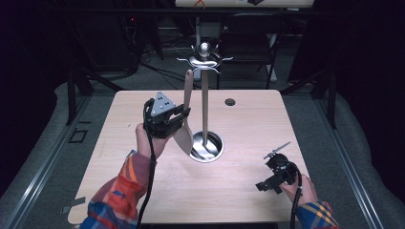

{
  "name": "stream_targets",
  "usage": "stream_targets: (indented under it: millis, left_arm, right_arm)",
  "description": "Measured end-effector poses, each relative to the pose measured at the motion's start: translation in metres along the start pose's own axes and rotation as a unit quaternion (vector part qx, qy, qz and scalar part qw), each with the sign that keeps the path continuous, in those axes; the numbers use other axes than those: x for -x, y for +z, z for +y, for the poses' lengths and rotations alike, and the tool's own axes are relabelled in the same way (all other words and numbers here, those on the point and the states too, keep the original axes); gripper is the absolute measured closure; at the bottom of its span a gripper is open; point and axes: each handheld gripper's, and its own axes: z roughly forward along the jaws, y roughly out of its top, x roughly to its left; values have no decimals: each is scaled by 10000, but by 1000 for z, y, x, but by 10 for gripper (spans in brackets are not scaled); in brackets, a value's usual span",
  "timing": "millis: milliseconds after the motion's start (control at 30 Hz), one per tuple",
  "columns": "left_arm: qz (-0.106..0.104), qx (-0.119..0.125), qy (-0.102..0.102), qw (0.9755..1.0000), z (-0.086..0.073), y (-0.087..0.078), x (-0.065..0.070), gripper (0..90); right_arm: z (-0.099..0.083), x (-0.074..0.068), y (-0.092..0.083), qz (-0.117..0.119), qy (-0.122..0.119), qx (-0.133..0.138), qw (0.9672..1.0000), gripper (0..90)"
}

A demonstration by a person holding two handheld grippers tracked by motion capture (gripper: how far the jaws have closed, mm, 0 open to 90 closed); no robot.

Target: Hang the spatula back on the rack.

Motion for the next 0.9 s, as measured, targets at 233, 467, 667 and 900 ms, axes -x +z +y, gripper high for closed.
stream_targets:
  millis: [233,467,667,900]
  left_arm:
    - [-31,-27,-60,10000,2,2,0,773]
    - [-39,-41,-65,10000,3,3,2,772]
    - [447,-148,125,9988,4,3,7,771]
    - [847,-206,334,9956,5,3,12,767]
  right_arm:
    - [0,0,-1,-55,-22,14,10000,59]
    - [0,0,-1,-69,-39,21,10000,59]
    - [0,0,-2,1,4,71,10000,59]
    - [0,0,-2,-29,-3,63,10000,59]
